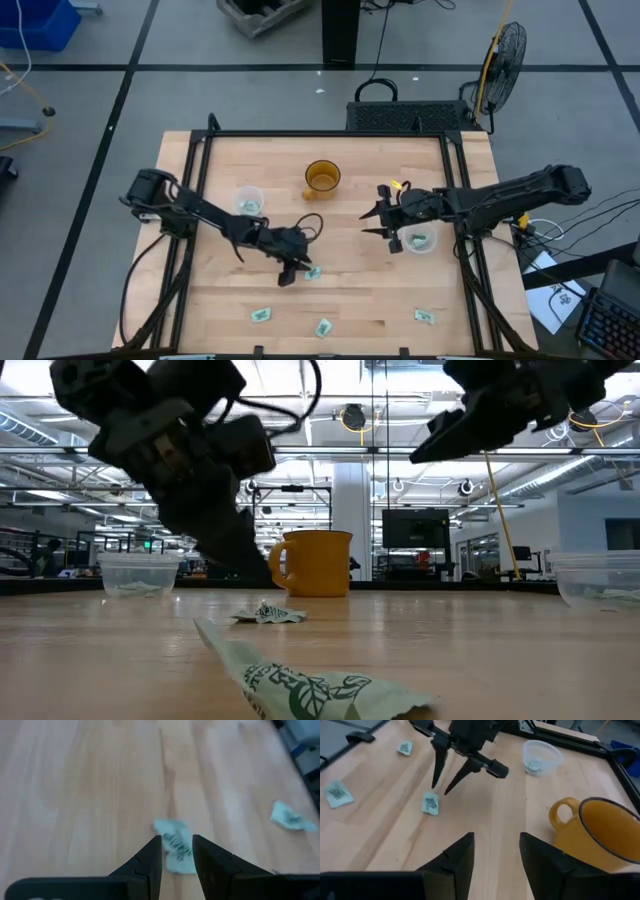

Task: Pick and place Stevia / Truvia into bins
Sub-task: Put the light green stevia packet into the left transparent container

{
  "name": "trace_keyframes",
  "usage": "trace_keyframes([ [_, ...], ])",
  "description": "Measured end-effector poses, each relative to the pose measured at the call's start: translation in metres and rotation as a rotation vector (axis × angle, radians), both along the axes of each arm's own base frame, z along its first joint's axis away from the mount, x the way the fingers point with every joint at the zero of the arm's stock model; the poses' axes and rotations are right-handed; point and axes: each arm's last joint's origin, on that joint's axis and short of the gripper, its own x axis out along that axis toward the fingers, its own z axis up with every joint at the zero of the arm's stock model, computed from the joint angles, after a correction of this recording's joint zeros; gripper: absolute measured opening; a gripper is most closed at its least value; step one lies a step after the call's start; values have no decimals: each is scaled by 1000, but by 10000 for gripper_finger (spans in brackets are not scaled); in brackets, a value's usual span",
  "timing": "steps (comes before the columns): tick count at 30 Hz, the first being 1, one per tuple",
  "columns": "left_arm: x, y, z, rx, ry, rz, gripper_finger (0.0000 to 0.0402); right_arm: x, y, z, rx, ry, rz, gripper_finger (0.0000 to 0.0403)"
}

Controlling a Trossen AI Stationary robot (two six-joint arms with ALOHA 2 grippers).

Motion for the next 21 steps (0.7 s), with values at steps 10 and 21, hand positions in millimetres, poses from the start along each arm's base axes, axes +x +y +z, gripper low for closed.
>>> trace_keyframes([
  [10, 4, -7, -24, -81, 63, 62, 114, -3, -3, -11, -101, -20, 43, 147],
  [21, 4, -10, -28, -47, 58, 30, 113, -3, -3, -11, -111, -25, 51, 147],
])
